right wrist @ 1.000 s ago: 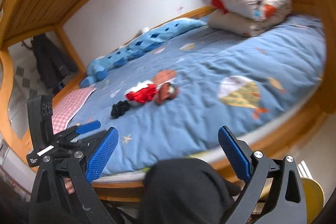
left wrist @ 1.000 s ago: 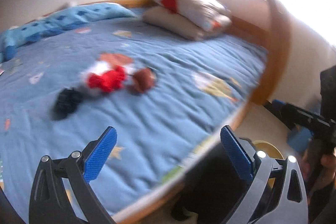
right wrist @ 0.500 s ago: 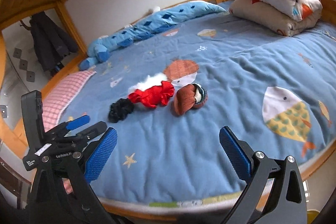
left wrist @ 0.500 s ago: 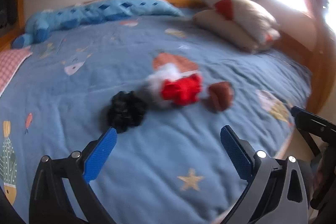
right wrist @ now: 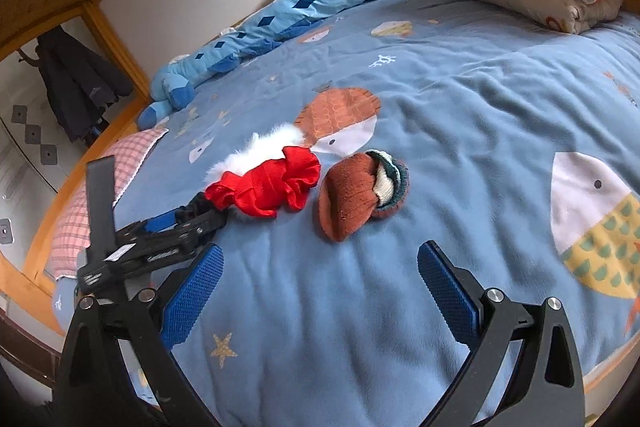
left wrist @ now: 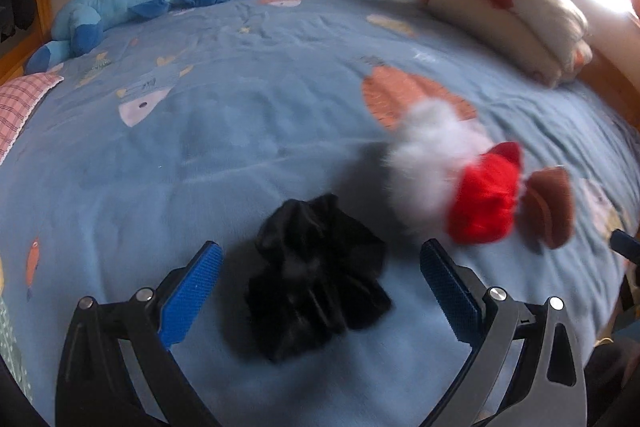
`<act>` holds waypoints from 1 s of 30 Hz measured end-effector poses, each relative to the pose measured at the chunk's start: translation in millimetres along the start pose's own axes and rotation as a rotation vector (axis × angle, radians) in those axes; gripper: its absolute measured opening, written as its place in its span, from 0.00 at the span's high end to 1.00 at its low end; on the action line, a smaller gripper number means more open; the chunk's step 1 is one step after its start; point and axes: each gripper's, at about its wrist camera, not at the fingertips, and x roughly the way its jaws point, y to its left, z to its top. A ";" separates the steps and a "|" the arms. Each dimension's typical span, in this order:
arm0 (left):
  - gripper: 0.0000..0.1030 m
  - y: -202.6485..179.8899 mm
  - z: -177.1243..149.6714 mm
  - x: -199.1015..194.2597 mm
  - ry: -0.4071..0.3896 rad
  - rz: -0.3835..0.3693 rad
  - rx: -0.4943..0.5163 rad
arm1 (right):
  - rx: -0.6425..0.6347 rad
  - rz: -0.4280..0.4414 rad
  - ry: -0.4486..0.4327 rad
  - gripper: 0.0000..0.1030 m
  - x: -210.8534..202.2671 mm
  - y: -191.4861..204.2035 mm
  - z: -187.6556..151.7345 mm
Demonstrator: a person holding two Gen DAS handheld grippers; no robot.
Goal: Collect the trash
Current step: 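Grasp the black sock with the left tool while the right tool grasps the brown sock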
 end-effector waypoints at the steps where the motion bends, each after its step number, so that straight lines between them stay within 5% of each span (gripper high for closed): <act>1: 0.12 3.3 -0.8 5.6 0.002 0.013 -0.003 | 0.007 0.005 0.003 0.08 1.3 -1.4 0.8; 4: 0.29 9.3 -3.7 10.8 -0.001 0.028 -0.014 | 0.014 -0.006 0.001 0.08 4.8 -4.4 3.7; 8: 0.71 16.9 -5.3 1.4 -0.028 0.014 -0.038 | 0.008 -0.040 0.003 0.08 11.1 -6.1 8.6; 10: 0.77 22.8 -5.7 -3.6 -0.036 -0.017 -0.067 | 0.010 -0.054 0.006 0.08 15.9 -6.9 11.0; 23: 0.78 33.3 -21.1 -34.6 -0.079 -0.154 -0.134 | -0.035 -0.130 0.052 0.11 65.3 -12.8 39.0; 30: 0.77 26.4 -27.6 -39.3 -0.066 -0.186 -0.136 | -0.112 -0.144 0.068 0.52 77.5 -19.8 39.3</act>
